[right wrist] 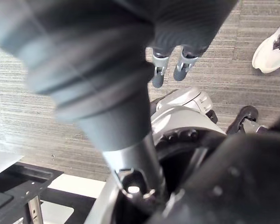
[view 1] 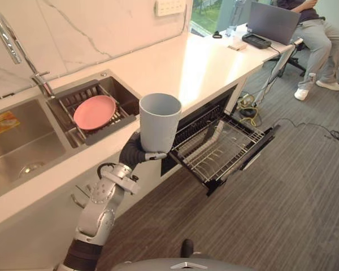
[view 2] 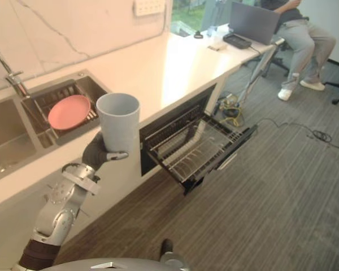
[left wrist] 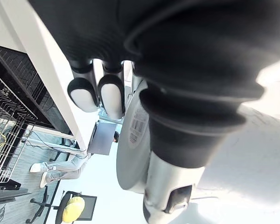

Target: Walk over to the sink, pick up the cup, carry it to the dishwasher, place the cup inside the dishwasher, then close the dishwasher door

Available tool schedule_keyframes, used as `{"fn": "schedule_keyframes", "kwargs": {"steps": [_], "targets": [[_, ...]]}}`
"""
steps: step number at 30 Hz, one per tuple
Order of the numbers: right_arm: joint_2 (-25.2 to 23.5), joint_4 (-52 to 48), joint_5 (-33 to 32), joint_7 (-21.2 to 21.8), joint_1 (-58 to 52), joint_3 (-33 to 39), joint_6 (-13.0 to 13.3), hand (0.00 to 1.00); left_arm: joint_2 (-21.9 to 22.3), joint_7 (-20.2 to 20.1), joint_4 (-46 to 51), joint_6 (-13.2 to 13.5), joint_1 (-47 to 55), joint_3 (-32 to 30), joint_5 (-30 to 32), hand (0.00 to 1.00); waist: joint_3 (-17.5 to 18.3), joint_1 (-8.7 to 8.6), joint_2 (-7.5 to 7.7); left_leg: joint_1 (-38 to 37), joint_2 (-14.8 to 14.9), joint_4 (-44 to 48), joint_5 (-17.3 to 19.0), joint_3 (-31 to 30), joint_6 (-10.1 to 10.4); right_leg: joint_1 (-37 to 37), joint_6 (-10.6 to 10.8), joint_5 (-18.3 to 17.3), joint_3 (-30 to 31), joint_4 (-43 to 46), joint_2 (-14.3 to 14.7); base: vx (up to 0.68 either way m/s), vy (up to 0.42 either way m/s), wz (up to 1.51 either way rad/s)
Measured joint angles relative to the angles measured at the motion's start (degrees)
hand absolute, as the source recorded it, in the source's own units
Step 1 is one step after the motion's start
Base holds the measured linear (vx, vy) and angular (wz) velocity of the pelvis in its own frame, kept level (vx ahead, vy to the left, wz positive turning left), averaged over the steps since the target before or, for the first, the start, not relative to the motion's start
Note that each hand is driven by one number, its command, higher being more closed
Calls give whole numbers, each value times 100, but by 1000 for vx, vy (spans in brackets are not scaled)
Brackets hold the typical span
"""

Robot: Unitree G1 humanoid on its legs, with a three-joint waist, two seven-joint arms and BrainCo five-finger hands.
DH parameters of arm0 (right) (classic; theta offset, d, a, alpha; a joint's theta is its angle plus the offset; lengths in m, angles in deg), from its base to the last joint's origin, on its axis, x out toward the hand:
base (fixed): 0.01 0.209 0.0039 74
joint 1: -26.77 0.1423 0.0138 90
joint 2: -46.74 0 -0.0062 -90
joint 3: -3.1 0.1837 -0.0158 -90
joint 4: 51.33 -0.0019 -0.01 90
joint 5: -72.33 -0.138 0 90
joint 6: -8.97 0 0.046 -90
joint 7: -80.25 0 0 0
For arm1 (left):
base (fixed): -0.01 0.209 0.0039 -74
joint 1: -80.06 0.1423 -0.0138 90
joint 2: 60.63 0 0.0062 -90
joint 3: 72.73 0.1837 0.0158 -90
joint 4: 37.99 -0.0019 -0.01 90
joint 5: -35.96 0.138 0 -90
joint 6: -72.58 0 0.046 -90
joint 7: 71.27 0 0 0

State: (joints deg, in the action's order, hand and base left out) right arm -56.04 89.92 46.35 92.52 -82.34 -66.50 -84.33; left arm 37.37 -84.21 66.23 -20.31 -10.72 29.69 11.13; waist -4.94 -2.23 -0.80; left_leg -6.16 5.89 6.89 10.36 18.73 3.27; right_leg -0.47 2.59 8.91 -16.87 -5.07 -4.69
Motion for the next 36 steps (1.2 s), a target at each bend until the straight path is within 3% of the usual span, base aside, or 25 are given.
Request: {"fn": "schedule_keyframes", "kwargs": {"steps": [9, 15, 19, 21, 23, 26, 29, 36], "targets": [[-63, -2652, 209, -1430, -1285, -958, -352, 0, 12, 188, 1, -18, 413, -21, 263, 100, 28, -147, -21, 1, -56, 94, 79, 46, -78, 19, 28, 118, 76, 42, -2, 14, 21, -2], [58, -3509, 715, -1691, -1692, -1275, -593, 0, 64, 424, 9, -92, 575, -83, 367, 100, 124, -146, -60, -4, -91, 233, 172, 195, -117, -11, 10, 20, 310, 26, -14, -33, 5, -14], [837, -4470, 736, -1603, -2270, -1658, -686, 0, 362, 568, 65, -205, 790, -40, 442, 100, 291, -140, -299, 95, -112, 310, 215, 192, -142, -88, 22, 38, 430, 41, -14, 12, 1, -2], [1217, -5798, 24, -1315, -2431, -1591, -564, 0, 390, 686, 65, -262, 874, -54, 484, 100, 383, -163, -250, 117, -113, 312, 219, 236, -137, -187, 48, 101, 554, 41, 12, -7, -39, -37], [902, -7499, -577, -951, -1075, -1415, 184, 0, 306, 801, 64, -382, 764, 24, 492, 100, 547, -162, 7, 273, -30, 545, 299, 341, -107, -358, -12, 102, 607, 0, 59, -76, -93, -43], [567, -8066, -930, -627, 582, -1428, 691, 0, 309, 874, 120, -405, 534, 320, 495, 100, 664, 1, 186, 312, -31, 621, 267, 181, -105, -344, -15, 134, 457, 1, 24, -53, -52, 21], [550, -8031, -1045, -472, 1234, -1610, 685, 0, 325, 937, 185, -406, 394, 324, 543, 100, 658, 133, 198, 324, -34, 704, 265, 147, -111, -294, -8, 140, 369, 1, -12, -14, 11, 16], [439, -7702, -1488, -529, 2005, -1726, 639, 0, 336, 1011, 271, -403, -160, 520, 710, 100, 569, 89, 41, 401, -58, 704, 294, 156, -137, -336, -18, 193, 169, 1, -122, 18, 29, -1]]}}
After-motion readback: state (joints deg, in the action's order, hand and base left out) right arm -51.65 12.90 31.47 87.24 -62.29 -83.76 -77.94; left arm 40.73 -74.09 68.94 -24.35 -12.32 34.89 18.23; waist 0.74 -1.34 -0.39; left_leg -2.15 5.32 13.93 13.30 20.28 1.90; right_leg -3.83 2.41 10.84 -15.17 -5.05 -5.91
